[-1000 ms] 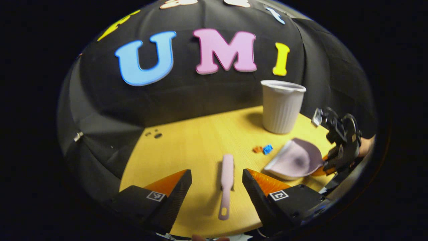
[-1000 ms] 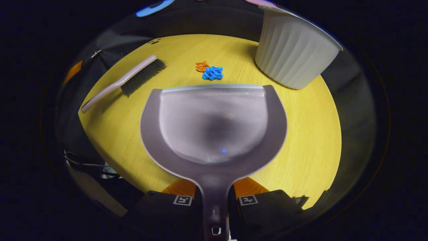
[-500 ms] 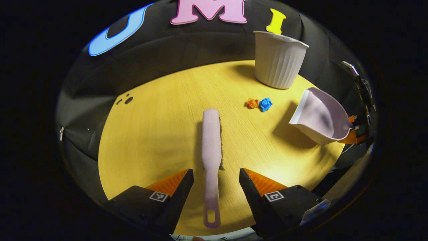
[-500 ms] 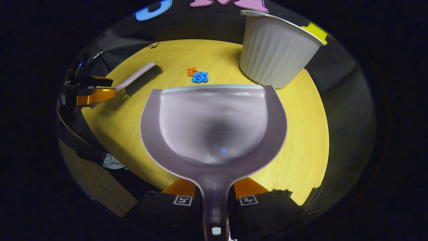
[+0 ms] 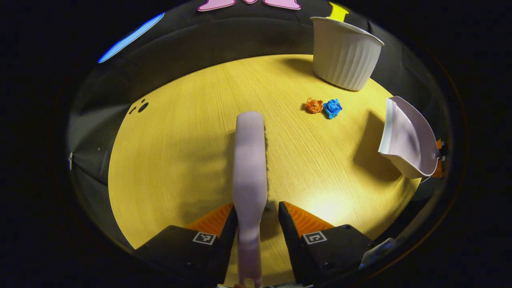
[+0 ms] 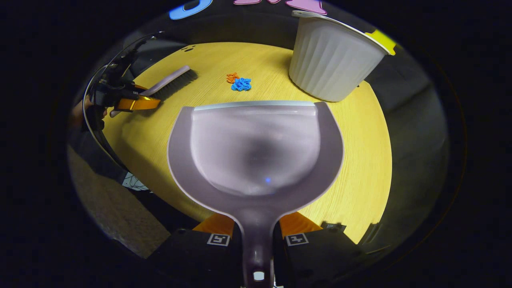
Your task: Pick up the small broom and dustpan from the desktop, sweep the trash into the dustpan with the broom, and then empty the trash into the garbage bin.
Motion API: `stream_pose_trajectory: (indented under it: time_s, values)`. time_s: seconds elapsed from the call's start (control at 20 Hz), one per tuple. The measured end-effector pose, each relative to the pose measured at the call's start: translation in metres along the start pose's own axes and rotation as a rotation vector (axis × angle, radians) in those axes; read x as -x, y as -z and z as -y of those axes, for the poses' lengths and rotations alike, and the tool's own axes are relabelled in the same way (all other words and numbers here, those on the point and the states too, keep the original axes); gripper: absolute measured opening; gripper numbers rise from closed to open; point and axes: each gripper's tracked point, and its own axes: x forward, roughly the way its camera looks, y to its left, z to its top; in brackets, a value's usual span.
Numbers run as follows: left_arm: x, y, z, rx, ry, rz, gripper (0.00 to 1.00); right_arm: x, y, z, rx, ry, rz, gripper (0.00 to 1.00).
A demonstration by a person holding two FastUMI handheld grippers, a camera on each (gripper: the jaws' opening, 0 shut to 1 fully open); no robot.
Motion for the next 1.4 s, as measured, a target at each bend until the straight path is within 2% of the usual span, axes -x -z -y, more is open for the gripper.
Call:
stream_pose_trajectory:
  time_s: [0.15, 0.2, 0.25, 0.3, 0.4, 0.5, 0.7, 0.8, 0.85, 0.9, 0.95, 1.0, 1.25, 1.4]
  values:
    - [-0.008, 0.002, -0.001, 0.034, 0.001, -0.015, 0.53, -0.001, -0.006, 0.0, 0.012, -0.013, -0.006, 0.32]
    - [-0.009, -0.002, 0.0, 0.046, 0.013, -0.006, 0.46, 0.0, -0.009, 0.0, 0.022, -0.018, -0.011, 0.35]
    - [-0.012, -0.003, -0.001, 0.051, 0.009, -0.002, 0.41, 0.0, -0.009, -0.001, 0.034, -0.024, -0.024, 0.35]
    - [-0.014, -0.006, -0.001, 0.044, 0.014, 0.003, 0.33, 0.001, -0.007, -0.001, 0.046, -0.028, -0.054, 0.35]
    - [-0.013, -0.013, -0.007, 0.008, -0.004, 0.007, 0.29, 0.001, -0.001, 0.0, 0.075, -0.03, -0.124, 0.35]
    - [-0.016, -0.031, -0.005, -0.021, -0.002, 0.036, 0.27, 0.0, 0.002, -0.003, 0.103, -0.05, -0.176, 0.32]
    - [-0.024, -0.078, 0.011, -0.088, 0.032, 0.093, 0.29, -0.002, 0.005, -0.004, 0.115, -0.071, -0.254, 0.35]
    - [-0.034, -0.095, 0.017, -0.128, 0.036, 0.09, 0.27, -0.005, 0.003, -0.004, 0.105, -0.082, -0.276, 0.35]
    - [-0.04, -0.101, 0.021, -0.147, 0.043, 0.081, 0.27, -0.006, 0.002, -0.004, 0.101, -0.087, -0.28, 0.32]
    - [-0.046, -0.108, 0.026, -0.171, 0.052, 0.077, 0.27, -0.007, 0.001, -0.003, 0.1, -0.09, -0.284, 0.35]
    - [-0.05, -0.111, 0.03, -0.2, 0.059, 0.07, 0.28, -0.008, 0.001, -0.001, 0.103, -0.09, -0.286, 0.32]
    - [-0.054, -0.115, 0.035, -0.233, 0.069, 0.06, 0.27, -0.01, 0.0, 0.001, 0.108, -0.089, -0.288, 0.35]
    - [-0.06, -0.117, 0.071, -0.326, 0.18, 0.028, 0.29, -0.015, -0.007, 0.005, 0.122, -0.098, -0.269, 0.35]
    - [-0.052, -0.113, 0.094, -0.363, 0.279, 0.014, 0.29, -0.022, -0.008, 0.009, 0.147, -0.111, -0.262, 0.35]
